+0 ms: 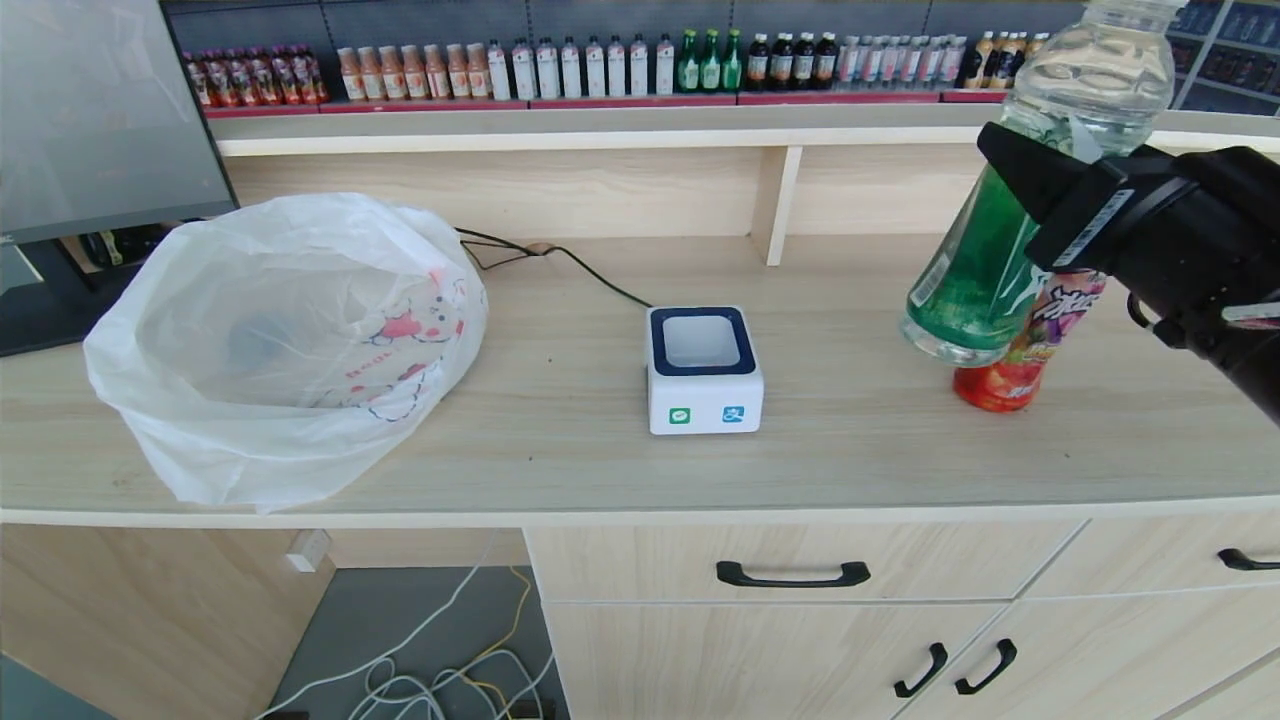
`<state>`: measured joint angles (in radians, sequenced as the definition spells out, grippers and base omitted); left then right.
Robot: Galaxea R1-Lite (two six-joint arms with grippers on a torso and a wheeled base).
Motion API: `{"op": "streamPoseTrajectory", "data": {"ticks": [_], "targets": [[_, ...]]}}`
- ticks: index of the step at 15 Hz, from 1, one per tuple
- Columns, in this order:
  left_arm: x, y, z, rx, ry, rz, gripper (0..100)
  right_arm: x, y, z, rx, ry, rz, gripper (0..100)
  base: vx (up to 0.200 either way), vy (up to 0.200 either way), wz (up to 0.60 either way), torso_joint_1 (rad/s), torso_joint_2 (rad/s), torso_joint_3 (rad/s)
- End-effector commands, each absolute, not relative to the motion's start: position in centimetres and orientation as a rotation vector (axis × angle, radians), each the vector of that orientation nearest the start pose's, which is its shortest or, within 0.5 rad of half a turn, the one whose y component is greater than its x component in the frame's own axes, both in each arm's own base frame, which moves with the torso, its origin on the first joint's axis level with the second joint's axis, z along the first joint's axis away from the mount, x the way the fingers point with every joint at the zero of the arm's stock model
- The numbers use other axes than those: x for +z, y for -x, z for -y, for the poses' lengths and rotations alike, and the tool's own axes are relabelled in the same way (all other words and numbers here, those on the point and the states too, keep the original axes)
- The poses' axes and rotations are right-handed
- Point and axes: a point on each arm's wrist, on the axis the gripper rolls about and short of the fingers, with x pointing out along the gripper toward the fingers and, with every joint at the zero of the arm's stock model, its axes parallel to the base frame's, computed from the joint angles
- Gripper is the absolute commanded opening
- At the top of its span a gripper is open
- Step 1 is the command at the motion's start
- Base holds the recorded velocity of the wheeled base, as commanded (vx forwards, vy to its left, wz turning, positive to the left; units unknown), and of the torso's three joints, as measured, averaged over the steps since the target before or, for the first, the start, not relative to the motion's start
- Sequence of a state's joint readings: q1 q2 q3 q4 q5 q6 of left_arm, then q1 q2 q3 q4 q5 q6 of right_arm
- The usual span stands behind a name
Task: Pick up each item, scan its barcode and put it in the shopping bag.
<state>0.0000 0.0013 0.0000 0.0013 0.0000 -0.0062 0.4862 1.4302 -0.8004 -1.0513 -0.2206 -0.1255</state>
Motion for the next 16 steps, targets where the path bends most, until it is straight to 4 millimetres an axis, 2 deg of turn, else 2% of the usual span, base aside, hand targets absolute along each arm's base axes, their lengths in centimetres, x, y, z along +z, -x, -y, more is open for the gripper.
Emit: {"op": "streamPoseTrajectory", "data": {"ticks": [1,7,10,16], "targets": [[7.5,2.3,0.0,0.000,0.006,-0.003,100,30.2,-19.4,-10.1,0.250,-0.037,0.440,0,0.000,0.000,0.00,0.000,0.00,0.000],[7.5,2.3,0.0,0.000,0.006,-0.003,100,28.7,-14.8,-7.8,0.313,-0.026,0.448,0,0.000,0.000,0.00,0.000,0.00,0.000],[7.5,2.3,0.0,0.002,0.006,-0.003,100,27.2,-13.8,-7.3,0.343,-0.007,0.413,0,0.000,0.000,0.00,0.000,0.00,0.000],[7.5,2.3,0.0,0.002,0.006,-0.003,100,27.2,-13.4,-7.3,0.419,-0.102,0.373,0,0.000,0.000,0.00,0.000,0.00,0.000]]}}
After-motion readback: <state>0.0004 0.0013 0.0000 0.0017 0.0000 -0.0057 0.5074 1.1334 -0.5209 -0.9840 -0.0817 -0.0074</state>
